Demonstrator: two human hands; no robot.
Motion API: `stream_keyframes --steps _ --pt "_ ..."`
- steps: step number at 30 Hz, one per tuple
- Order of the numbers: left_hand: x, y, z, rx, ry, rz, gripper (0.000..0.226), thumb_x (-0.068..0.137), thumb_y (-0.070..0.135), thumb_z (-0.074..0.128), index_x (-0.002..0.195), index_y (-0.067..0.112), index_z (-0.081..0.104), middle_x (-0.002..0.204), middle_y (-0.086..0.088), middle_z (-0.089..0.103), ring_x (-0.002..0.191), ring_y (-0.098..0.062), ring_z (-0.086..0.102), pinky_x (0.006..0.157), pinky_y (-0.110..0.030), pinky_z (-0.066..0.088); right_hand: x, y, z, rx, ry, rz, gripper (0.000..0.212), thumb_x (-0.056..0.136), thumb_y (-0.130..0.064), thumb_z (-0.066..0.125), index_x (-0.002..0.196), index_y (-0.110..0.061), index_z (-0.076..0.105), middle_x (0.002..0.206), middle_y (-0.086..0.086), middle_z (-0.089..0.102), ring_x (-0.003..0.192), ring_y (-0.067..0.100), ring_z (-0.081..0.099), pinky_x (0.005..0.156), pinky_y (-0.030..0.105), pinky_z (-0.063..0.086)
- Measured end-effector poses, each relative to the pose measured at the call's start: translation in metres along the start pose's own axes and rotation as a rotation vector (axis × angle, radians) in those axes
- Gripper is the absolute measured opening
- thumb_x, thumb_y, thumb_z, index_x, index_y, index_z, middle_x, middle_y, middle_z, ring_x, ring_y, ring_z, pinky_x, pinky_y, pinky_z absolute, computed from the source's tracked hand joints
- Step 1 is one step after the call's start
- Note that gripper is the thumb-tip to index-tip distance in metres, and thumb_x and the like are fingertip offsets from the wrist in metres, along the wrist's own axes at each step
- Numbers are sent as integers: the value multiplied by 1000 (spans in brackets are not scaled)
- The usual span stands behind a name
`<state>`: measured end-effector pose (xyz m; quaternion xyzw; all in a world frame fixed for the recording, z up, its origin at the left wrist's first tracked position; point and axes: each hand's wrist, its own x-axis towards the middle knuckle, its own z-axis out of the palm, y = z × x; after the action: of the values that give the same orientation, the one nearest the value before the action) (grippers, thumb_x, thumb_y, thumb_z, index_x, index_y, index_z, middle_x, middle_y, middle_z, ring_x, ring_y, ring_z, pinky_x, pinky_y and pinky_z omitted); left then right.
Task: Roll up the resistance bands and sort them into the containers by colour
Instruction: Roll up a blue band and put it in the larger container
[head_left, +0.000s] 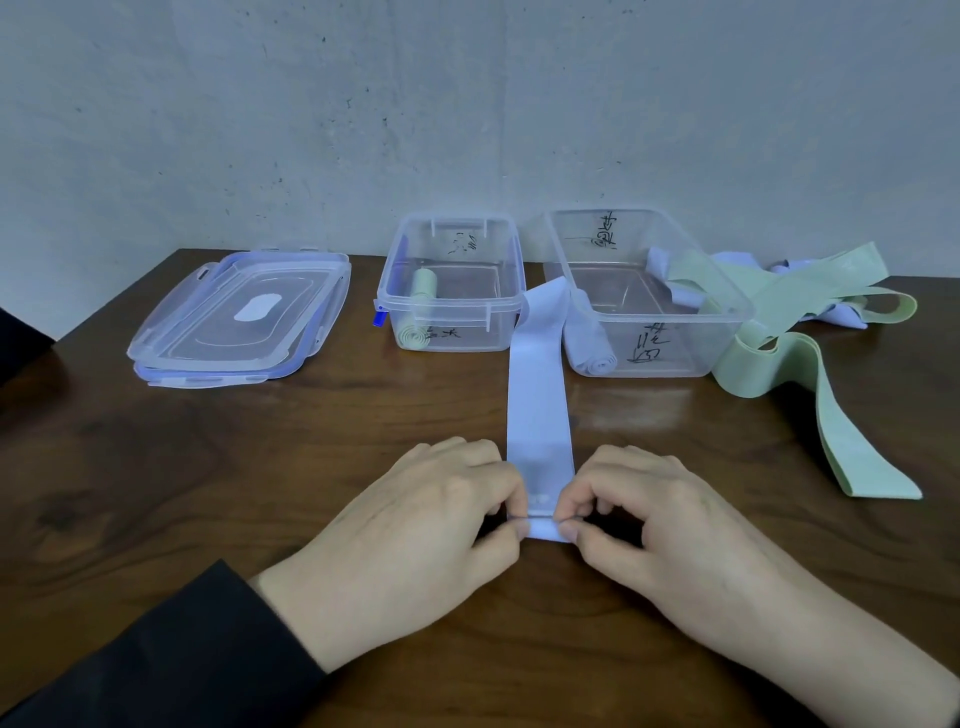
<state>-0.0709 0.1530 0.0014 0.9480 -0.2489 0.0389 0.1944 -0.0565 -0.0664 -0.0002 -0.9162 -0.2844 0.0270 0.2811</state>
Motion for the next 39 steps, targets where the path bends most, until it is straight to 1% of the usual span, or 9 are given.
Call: stream_keyframes --steps 5,8,11,13,18,22,26,33,39 --pt "2 -1 -2 -14 16 -11 6 91 42 51 88 37 54 82 16 47 83 -7 46 74 -23 42 2 3 -2 -21 -1 -17 2 86 -43 65 86 -41 64 90 -21 56 99 5 53 90 21 37" --pt "2 -1 -3 -16 14 -5 8 92 42 51 89 37 56 84 16 48 84 -8 47 76 -24 42 3 5 -2 -40 -24 -24 12 82 -53 64 90 -45 61 93 -25 53 101 2 50 91 20 35" --pt "2 -2 -5 -9 -20 -13 16 87 54 51 95 41 55 89 19 48 89 -5 46 82 -23 41 4 4 -1 -31 0 -26 6 84 -50 62 88 -47 59 92 -25 53 100 1 50 90 21 36" --pt "2 -3 -5 0 -30 -22 15 88 53 55 98 42 54 91 19 47 91 -4 45 86 -24 41 5 4 0 -46 11 -26 5 87 -47 60 90 -43 63 94 -23 54 101 3 51 90 21 37" --pt "2 0 -6 5 -15 1 12 92 47 47 93 38 54 88 18 47 88 -6 47 83 -28 43 3 4 -2 -53 8 -30 13 90 -48 57 91 -41 67 95 -22 54 103 2 51 89 17 36" --pt "2 0 -3 6 1 0 15 95 45 44 93 37 57 88 18 48 87 -6 47 83 -27 42 2 4 -3 -27 32 -4 4 88 -47 61 90 -47 57 90 -22 55 98 4 52 84 16 36" --pt "3 -1 -1 4 16 -22 23 95 48 40 95 37 60 90 19 51 88 -4 48 83 -26 43 3 4 -3 -61 34 -12 12 88 -51 56 91 -43 65 90 -23 57 99 3 52 87 19 36" --pt "3 -1 -3 -21 29 -39 13 96 46 46 104 42 55 89 20 47 91 -3 46 81 -20 40 5 6 -2 -84 23 16 19 85 -53 64 100 -43 67 97 -24 55 101 -1 49 91 21 37" --pt "3 -2 -1 0 7 -40 25 90 51 54 113 41 55 101 22 47 98 -3 47 89 -21 40 6 4 1 -115 56 -9 13 92 -45 57 100 -40 67 97 -24 53 99 1 49 93 25 37"
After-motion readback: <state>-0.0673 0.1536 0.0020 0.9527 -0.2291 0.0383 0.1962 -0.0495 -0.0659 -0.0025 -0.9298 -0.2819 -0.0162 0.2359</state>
